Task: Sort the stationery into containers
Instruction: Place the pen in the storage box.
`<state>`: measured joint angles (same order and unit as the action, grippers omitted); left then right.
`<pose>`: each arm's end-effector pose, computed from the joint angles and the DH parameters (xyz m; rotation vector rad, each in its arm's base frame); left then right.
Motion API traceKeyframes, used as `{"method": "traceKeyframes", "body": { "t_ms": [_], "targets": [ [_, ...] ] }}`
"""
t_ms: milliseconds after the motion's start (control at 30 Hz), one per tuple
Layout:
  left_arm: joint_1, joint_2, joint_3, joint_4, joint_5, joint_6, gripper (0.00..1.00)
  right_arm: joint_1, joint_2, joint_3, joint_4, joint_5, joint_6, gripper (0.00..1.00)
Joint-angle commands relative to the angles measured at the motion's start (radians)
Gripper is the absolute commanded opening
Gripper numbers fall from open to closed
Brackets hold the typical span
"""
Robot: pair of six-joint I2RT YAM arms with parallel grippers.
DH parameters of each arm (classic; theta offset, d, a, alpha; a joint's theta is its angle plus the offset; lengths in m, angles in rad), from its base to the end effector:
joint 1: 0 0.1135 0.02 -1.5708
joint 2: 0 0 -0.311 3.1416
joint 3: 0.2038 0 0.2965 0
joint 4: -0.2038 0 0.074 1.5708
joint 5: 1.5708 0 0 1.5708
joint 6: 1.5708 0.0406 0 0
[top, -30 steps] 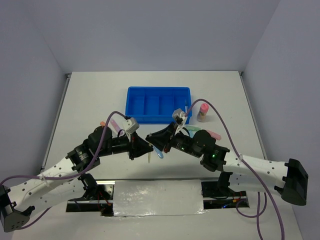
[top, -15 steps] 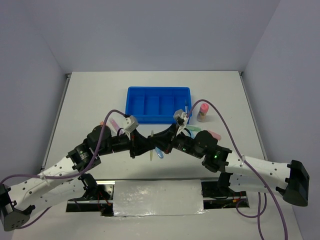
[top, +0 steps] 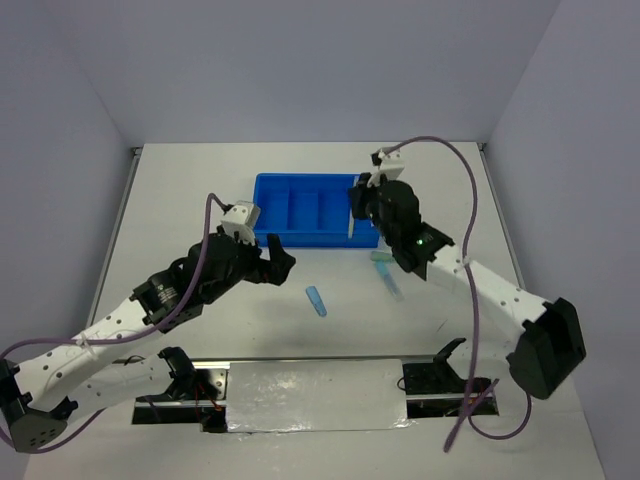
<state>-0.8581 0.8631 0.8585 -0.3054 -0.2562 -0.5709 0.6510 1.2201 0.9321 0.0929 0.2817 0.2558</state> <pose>0.1492 -0.1570 0.3739 0.0967 1.9359 -0.7349 0.2610 0.1846 0.3587 -0.1448 1.7703 0.4101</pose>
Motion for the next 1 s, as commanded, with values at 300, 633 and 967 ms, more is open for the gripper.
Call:
{"method": "traceKeyframes", "body": {
  "t_ms": [300, 633, 967],
  "targets": [
    [0.002, -0.107, 0.115, -0.391, -0.210, -0.046, 0.99, -0.208, 0.469, 0.367, -0.058, 0.093, -0.174, 0.02],
    [0.002, -0.263, 0.091, -0.482, -0.350, -0.023, 0.99, -0.229, 0.536, 0.490, -0.208, 0.011, -0.138, 0.61],
    [0.002, -0.248, 0.077, -0.475, -0.391, -0.043, 0.99, -0.228, 0.333, 0.481, -0.438, -0.076, -0.076, 0.73]
  ]
}}
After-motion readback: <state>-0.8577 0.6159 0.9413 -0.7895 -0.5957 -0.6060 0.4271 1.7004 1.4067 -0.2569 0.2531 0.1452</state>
